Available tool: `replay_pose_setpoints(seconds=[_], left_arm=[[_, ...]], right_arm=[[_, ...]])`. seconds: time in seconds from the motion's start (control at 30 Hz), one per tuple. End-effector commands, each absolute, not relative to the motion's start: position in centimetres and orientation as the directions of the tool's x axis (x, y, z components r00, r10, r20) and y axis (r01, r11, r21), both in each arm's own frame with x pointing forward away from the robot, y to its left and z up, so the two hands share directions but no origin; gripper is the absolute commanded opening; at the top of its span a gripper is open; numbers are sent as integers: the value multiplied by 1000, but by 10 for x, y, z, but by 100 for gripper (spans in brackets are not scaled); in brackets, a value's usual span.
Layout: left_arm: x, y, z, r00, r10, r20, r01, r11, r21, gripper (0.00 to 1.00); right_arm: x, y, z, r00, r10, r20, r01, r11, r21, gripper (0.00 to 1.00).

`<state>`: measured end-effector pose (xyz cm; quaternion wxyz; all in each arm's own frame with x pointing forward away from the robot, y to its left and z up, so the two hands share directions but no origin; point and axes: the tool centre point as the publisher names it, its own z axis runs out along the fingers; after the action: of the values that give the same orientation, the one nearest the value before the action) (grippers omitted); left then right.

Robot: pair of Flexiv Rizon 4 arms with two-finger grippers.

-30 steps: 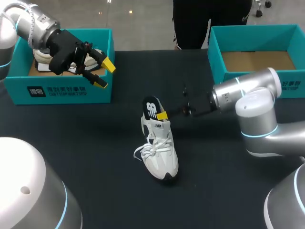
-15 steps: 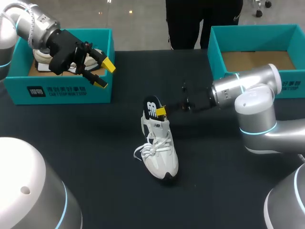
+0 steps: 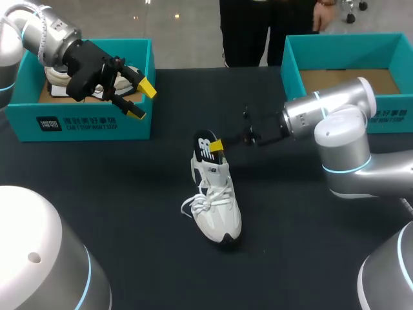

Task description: Take the shoe out of the shoebox, open the shoe tongue, remove and reinsert the insole, then place the shoe into the shoebox

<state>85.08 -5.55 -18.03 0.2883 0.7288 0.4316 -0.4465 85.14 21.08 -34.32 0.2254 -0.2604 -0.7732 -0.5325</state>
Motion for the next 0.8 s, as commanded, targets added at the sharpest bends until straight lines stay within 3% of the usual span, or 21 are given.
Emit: replay_pose_setpoints(seconds=[0.03,0.73,0.8], left_arm=[[850,-55,-180,231,374,-898,886,-462,35,100],[850,-55,-180,231,374,-898,886,-462,35,100],[850,-55,-180,231,374,-898,886,-462,35,100]], right_arm=[[850,211,-346,-759,164,631,647,300,701,0],[824,208,-357,-723,172,669,686,289,667,0],[827,208,-352,-733,170,659,676,289,678,27]])
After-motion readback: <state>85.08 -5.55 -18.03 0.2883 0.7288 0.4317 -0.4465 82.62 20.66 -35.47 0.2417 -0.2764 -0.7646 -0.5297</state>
